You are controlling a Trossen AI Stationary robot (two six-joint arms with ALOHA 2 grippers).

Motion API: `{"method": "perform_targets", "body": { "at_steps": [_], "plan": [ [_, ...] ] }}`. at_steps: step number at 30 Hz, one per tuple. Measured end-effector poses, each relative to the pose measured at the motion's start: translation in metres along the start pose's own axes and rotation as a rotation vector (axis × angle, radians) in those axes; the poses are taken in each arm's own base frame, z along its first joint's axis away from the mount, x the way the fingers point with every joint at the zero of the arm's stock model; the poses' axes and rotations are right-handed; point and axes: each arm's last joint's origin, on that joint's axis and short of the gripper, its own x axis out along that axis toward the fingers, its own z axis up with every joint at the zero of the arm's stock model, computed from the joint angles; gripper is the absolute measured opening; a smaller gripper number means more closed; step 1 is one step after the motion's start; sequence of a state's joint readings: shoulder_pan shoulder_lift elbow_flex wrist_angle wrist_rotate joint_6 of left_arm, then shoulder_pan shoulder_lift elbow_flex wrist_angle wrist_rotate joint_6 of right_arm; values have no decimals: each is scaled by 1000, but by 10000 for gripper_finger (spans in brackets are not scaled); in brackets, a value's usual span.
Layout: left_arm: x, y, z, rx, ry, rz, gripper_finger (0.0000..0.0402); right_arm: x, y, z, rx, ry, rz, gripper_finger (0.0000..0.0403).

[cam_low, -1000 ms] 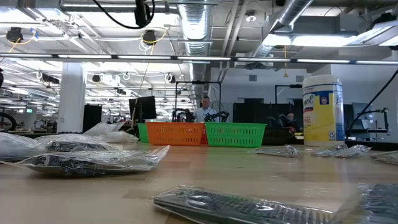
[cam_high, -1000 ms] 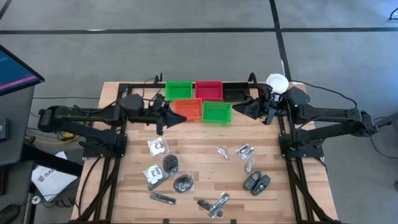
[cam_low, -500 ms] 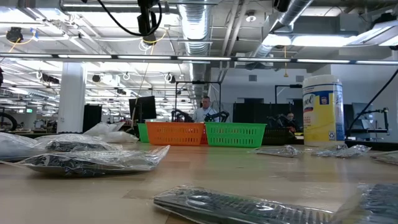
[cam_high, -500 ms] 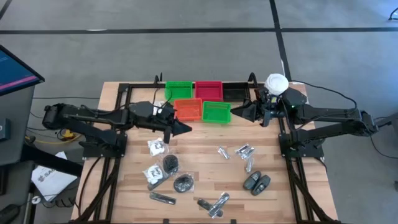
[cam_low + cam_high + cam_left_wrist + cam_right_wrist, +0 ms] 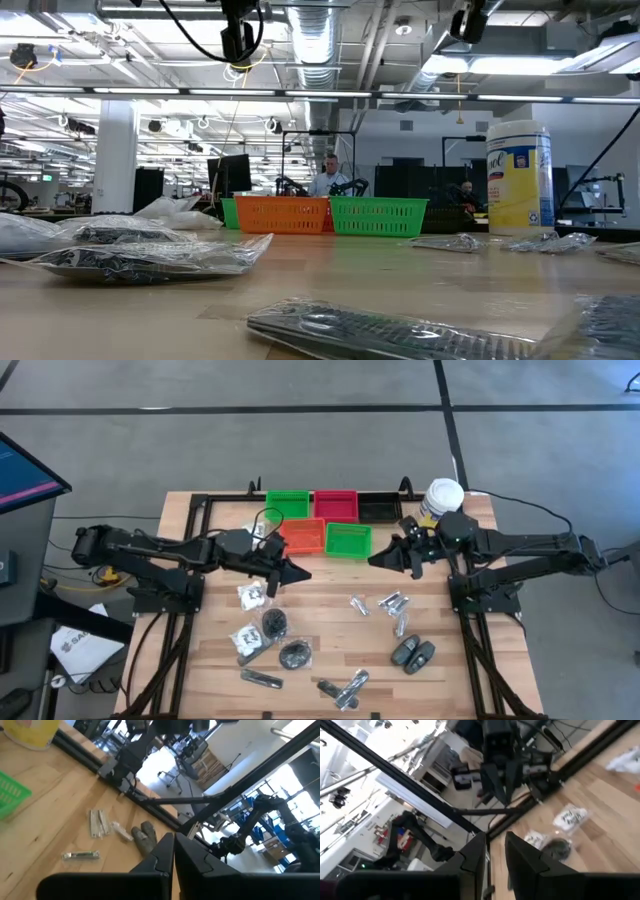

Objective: Pick & Place Travel size toiletries
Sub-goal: Put the nail cutter into the black bin

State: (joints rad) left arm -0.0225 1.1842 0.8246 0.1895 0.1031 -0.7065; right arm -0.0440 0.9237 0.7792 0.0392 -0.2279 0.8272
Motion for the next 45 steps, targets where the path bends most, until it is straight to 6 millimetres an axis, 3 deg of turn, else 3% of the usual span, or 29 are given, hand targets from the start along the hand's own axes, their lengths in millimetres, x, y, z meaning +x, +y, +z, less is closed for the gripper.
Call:
{"method": "perform_targets", "body": {
  "at_steps": [8, 16, 27, 33, 39, 45],
  "plan": [
    [-4, -6, 12, 20, -199, 49, 7, 1, -6, -21, 59, 77, -186, 67],
    [-7, -12, 22, 7, -371, 73, 7, 26, -14, -46, 147, 184, -287, 67],
    [-6, -26, 10, 84, -327, 26, 7, 77, -19, -84, 232, 394, -447, 60],
    [-6, -31, 7, 119, -309, -5, 7, 100, -2, -89, 145, 545, -557, 8],
    [-7, -30, 8, 138, -317, 4, 7, 116, 4, -91, 75, 681, -762, 12],
    [-7, -31, 8, 141, -317, -1, 7, 130, -8, -102, 105, 755, -900, 7]
  ]
}}
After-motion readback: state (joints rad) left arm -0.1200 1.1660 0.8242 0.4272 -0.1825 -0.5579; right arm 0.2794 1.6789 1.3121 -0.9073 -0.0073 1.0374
